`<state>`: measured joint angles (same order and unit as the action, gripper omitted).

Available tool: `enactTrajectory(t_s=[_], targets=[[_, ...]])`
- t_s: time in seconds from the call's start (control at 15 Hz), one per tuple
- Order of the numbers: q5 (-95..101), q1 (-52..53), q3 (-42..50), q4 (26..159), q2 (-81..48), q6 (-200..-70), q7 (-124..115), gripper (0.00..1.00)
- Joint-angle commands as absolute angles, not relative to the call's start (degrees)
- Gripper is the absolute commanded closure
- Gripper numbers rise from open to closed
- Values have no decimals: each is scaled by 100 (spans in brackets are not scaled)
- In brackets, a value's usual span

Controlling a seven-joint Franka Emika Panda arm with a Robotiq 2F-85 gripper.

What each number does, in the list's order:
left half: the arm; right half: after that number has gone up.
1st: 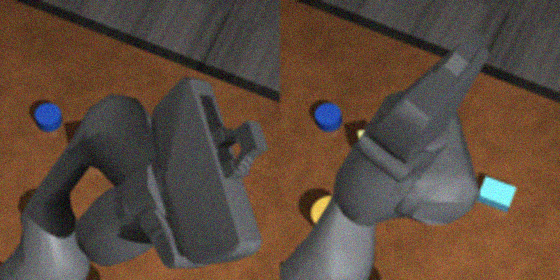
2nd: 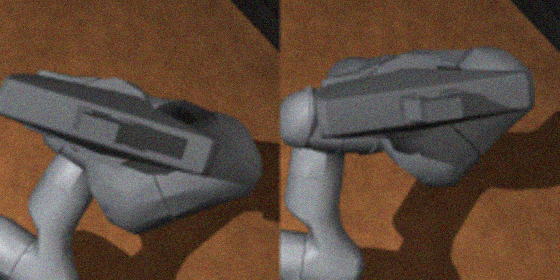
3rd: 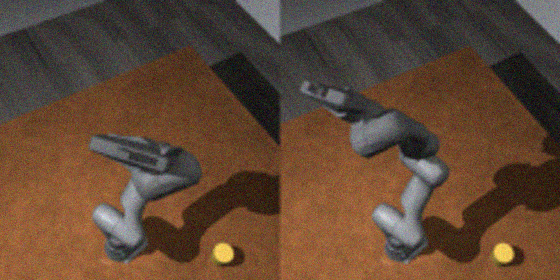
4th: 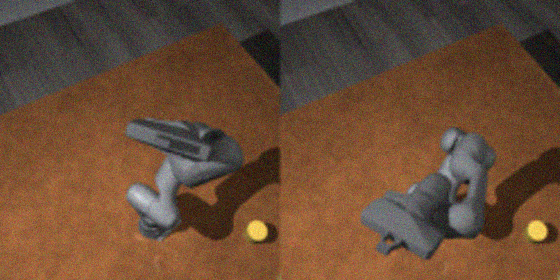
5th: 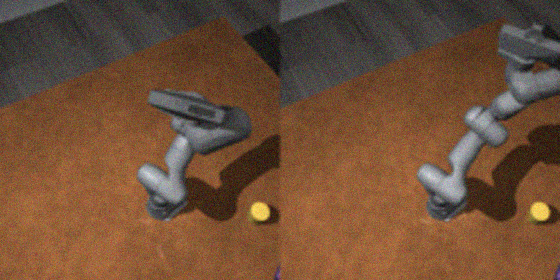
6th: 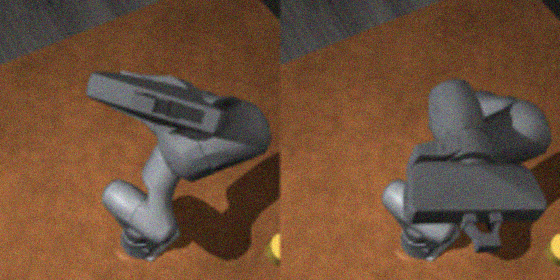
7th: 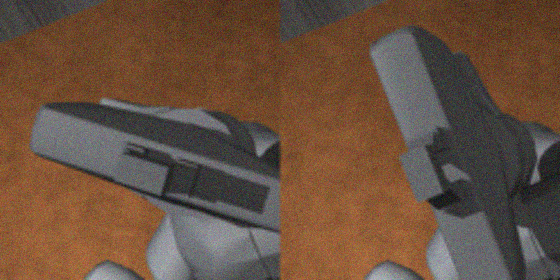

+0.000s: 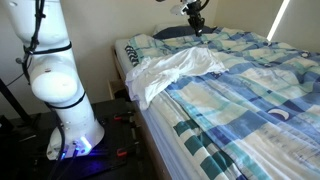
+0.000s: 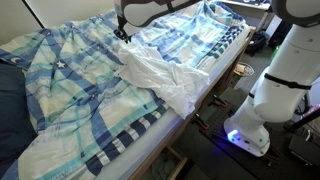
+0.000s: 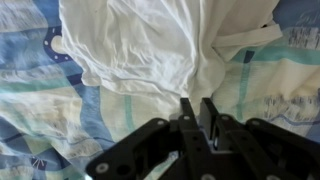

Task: Fold the white t-sheet on the bed

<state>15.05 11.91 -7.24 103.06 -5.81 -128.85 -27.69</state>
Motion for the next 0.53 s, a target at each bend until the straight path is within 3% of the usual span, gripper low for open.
enactTrajectory(t_s=[0.0,0.07,0.13,0.27,0.47], targets=[[1594,1210,-739,10116,-581,-12663,-2840,100],[1587,1209,-739,10094,-587,-12649,-2839,100],[1575,1206,-735,10069,-617,-12611,-2856,74],[1543,1201,-733,10042,-662,-12552,-2850,68],[1503,1200,-729,10013,-812,-12346,-2858,45]])
